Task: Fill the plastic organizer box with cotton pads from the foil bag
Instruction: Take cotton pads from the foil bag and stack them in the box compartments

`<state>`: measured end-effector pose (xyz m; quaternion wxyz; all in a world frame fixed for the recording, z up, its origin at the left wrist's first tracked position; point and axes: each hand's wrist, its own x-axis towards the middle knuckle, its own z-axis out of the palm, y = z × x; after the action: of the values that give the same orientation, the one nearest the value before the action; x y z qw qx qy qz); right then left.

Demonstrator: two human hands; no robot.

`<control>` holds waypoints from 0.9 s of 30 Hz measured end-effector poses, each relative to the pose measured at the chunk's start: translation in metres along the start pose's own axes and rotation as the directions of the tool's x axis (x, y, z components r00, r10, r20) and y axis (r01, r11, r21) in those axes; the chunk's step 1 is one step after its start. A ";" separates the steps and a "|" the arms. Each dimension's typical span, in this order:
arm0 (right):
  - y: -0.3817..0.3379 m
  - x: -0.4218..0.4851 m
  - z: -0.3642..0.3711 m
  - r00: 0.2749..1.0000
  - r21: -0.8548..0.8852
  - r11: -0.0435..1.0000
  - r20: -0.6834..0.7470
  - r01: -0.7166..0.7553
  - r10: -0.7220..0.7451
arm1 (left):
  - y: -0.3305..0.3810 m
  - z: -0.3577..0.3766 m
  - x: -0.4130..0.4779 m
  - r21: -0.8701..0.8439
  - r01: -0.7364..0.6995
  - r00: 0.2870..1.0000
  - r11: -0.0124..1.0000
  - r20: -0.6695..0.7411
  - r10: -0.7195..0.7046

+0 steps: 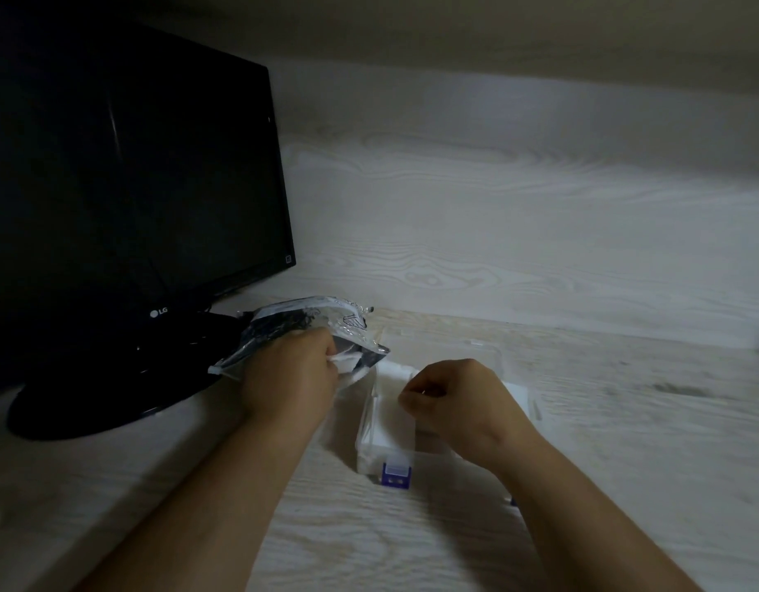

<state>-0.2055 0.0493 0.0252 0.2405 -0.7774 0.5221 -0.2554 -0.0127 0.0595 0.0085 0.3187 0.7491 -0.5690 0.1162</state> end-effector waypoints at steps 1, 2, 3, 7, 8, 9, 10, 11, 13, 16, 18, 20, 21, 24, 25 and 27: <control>0.000 0.000 0.000 1.000 0.002 1.000 -0.001 0.001 -0.001 | 0.001 0.000 -0.001 -0.008 -0.015 1.000 1.000 -0.004 0.015; 0.001 0.000 0.000 1.000 0.005 1.000 -0.004 0.003 -0.003 | 0.002 -0.001 -0.002 -0.016 -0.027 1.000 1.000 -0.005 0.027; 0.001 0.001 0.000 1.000 0.007 1.000 -0.008 0.004 -0.004 | 0.003 -0.001 -0.003 -0.023 -0.033 0.999 0.999 -0.010 0.032; 0.001 0.002 0.001 1.000 0.010 1.000 -0.015 -0.001 0.001 | 0.005 -0.005 -0.005 -0.092 -0.012 0.999 0.996 -0.050 0.007; 0.002 0.002 0.001 1.000 0.011 1.000 -0.017 0.000 0.001 | 0.005 -0.006 -0.006 -0.120 0.000 0.998 0.993 -0.062 -0.008; 0.002 0.003 0.001 1.000 0.013 1.000 -0.018 -0.001 0.002 | 0.006 -0.008 -0.006 -0.147 0.009 0.997 0.989 -0.069 -0.019; 0.002 0.003 0.001 1.000 0.015 1.000 -0.019 -0.003 0.003 | 0.007 -0.009 -0.007 -0.168 0.011 0.997 0.986 -0.067 -0.023; 0.002 0.003 0.002 1.000 0.015 1.000 -0.019 -0.001 0.002 | 0.008 -0.009 -0.008 -0.185 0.010 0.998 0.983 -0.058 -0.021; 0.002 0.003 0.002 0.999 0.023 1.000 -0.031 0.008 -0.007 | 0.010 -0.010 -0.009 -0.276 0.017 0.999 0.961 -0.026 -0.025; 0.000 0.002 0.001 0.997 0.115 0.993 -0.074 0.032 -0.023 | 0.016 -0.014 -0.010 -0.475 0.032 0.999 0.879 0.025 -0.022; -0.001 0.002 0.000 0.992 0.184 0.981 -0.123 0.063 -0.041 | 0.019 -0.017 -0.010 -0.608 0.070 0.996 0.791 0.091 -0.018; -0.002 0.001 -0.001 0.984 0.263 0.961 -0.174 0.088 -0.043 | 0.021 -0.020 -0.010 -0.718 0.139 0.985 0.682 0.172 -0.020; -0.003 0.000 -0.002 0.982 0.312 0.945 -0.187 0.096 -0.038 | 0.021 -0.020 -0.010 -0.749 0.174 0.977 0.639 0.215 -0.015; -0.005 0.001 -0.002 0.983 0.415 0.904 -0.179 0.105 -0.032 | 0.023 -0.021 -0.011 -0.778 0.212 0.953 0.592 0.299 0.051; -0.005 0.001 -0.001 0.985 0.434 0.895 -0.173 0.103 -0.029 | 0.023 -0.020 -0.011 -0.775 0.213 0.947 0.594 0.314 0.070; -0.005 0.002 0.001 0.986 0.473 0.876 -0.167 0.092 -0.013 | 0.022 -0.018 -0.011 -0.770 0.215 0.939 0.600 0.332 0.090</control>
<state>-0.2008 0.0497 0.0284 0.3760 -0.6847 0.4388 -0.4441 -0.0334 0.0755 0.0237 0.5205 0.5558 -0.5792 -0.2911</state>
